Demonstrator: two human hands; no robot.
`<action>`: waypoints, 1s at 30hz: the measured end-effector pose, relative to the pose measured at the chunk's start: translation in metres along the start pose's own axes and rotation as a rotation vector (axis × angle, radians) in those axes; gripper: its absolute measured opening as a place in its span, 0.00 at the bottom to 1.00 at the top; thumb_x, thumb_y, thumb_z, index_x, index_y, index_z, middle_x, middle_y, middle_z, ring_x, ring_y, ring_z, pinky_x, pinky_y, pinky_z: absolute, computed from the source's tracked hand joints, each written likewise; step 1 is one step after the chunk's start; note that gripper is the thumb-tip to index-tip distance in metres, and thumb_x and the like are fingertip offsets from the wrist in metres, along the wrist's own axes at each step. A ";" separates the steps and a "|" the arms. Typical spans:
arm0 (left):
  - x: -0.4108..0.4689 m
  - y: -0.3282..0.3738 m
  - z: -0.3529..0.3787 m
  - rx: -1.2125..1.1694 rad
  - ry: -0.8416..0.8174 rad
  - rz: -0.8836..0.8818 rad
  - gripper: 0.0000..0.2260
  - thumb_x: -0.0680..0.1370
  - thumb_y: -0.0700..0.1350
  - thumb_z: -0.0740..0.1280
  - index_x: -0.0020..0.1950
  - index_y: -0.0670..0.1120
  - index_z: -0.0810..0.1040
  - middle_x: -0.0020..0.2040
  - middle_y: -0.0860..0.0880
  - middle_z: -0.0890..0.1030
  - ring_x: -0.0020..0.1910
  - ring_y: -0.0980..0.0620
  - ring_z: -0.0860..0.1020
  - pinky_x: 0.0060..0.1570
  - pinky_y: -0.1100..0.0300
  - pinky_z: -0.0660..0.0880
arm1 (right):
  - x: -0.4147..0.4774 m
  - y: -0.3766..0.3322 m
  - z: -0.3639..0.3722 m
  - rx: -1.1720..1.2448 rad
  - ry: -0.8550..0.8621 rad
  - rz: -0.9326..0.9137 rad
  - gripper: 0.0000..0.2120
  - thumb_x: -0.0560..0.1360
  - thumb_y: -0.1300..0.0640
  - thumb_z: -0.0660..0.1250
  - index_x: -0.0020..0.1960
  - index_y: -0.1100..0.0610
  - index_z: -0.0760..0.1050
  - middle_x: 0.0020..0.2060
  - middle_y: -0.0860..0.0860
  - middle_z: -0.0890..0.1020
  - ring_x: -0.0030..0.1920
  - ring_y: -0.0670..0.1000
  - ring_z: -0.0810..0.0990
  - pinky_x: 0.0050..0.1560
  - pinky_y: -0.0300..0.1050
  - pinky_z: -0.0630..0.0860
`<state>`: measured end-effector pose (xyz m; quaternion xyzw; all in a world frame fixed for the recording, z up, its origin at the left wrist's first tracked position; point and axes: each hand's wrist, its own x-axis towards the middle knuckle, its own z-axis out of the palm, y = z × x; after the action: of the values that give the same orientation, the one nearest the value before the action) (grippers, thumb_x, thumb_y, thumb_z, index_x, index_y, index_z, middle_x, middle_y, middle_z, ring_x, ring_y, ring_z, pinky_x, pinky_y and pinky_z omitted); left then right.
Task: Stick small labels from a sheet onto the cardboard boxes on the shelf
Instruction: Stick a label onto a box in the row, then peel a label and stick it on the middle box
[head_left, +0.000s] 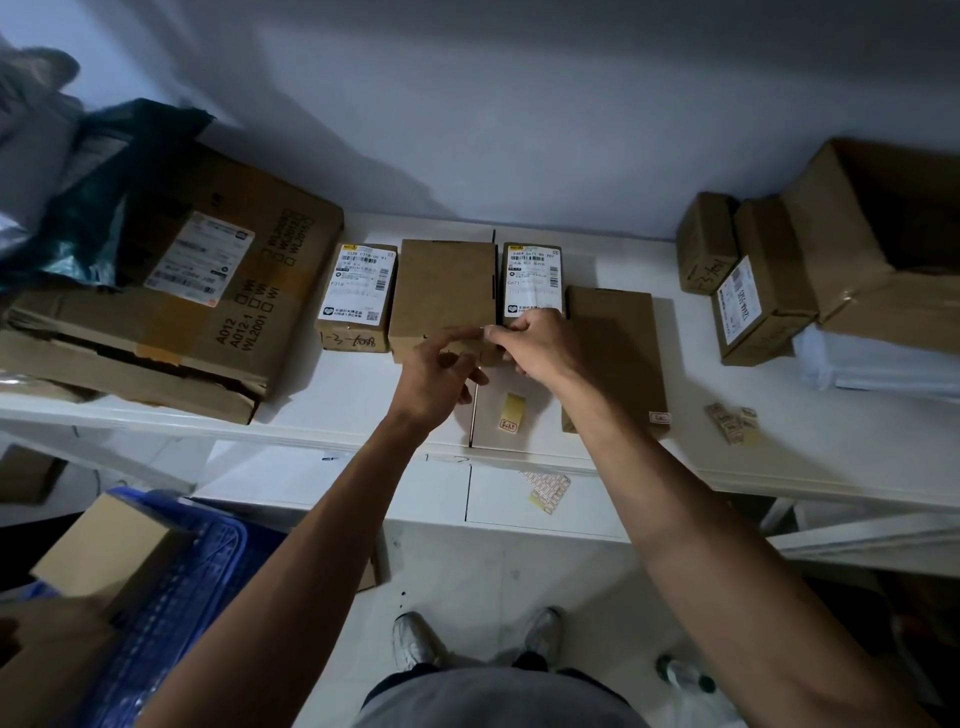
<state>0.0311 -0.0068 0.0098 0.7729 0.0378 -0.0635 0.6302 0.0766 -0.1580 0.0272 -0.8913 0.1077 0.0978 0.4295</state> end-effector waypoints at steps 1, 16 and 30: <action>-0.002 0.000 0.001 0.012 0.007 0.007 0.15 0.80 0.35 0.62 0.64 0.46 0.79 0.42 0.42 0.85 0.37 0.45 0.83 0.33 0.57 0.79 | -0.001 0.001 0.001 -0.006 0.003 -0.005 0.20 0.75 0.43 0.73 0.40 0.60 0.81 0.39 0.57 0.88 0.39 0.58 0.86 0.47 0.53 0.83; -0.018 -0.002 0.012 0.127 0.038 -0.023 0.12 0.77 0.36 0.65 0.55 0.49 0.82 0.38 0.49 0.86 0.32 0.52 0.82 0.36 0.58 0.80 | -0.032 0.025 -0.004 0.084 -0.032 -0.095 0.12 0.77 0.43 0.71 0.48 0.53 0.81 0.35 0.48 0.86 0.35 0.45 0.84 0.45 0.49 0.82; -0.043 -0.032 0.027 0.434 0.046 -0.040 0.09 0.75 0.41 0.69 0.50 0.51 0.86 0.48 0.50 0.87 0.48 0.47 0.84 0.52 0.54 0.80 | -0.070 0.047 -0.006 0.001 -0.062 -0.106 0.08 0.78 0.47 0.68 0.45 0.51 0.79 0.37 0.49 0.86 0.39 0.54 0.86 0.48 0.60 0.84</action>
<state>-0.0174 -0.0260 -0.0207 0.8908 0.0527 -0.0650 0.4466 -0.0023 -0.1838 0.0151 -0.8921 0.0471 0.1023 0.4375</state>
